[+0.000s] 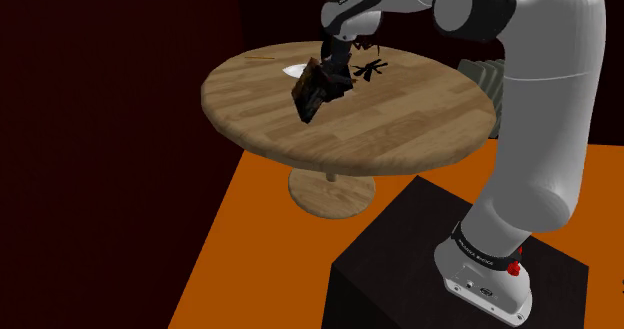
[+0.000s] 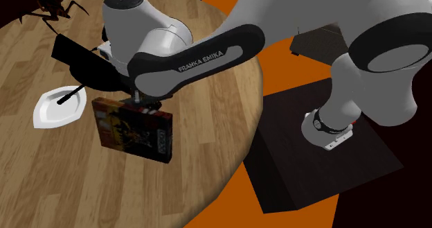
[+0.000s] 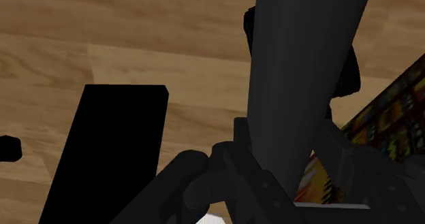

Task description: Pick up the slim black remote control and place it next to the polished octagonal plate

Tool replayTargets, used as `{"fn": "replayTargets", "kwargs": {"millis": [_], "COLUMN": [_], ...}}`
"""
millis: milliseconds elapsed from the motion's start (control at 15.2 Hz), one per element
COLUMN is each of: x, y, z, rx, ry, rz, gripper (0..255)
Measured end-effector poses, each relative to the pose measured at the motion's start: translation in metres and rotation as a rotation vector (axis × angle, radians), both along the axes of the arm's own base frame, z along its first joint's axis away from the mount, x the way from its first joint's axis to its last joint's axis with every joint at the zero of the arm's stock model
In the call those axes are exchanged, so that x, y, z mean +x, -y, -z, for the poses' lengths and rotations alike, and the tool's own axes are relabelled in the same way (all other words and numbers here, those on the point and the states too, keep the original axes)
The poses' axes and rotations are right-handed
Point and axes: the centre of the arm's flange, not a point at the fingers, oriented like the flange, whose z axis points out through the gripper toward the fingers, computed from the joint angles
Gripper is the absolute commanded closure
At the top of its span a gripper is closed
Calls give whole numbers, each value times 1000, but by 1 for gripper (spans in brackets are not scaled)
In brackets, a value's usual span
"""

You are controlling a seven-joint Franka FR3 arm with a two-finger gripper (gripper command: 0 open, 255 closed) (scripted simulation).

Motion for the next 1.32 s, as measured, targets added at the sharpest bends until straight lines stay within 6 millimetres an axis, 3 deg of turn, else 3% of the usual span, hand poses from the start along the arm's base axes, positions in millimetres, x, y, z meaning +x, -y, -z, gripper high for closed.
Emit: {"fn": "replayTargets", "kwargs": {"millis": [132,330,792,924,1320], "x": [20,56,136,148,151], "y": [-23,-45,-94,-106,-109], "z": [-10,14,22,24,52], "rx": [1,6,8,8,8], "ry": [16,-23,-30,-32,-33], "rz": [-1,-10,-10,-11,-11], "gripper": [255,255,255,255,255]}}
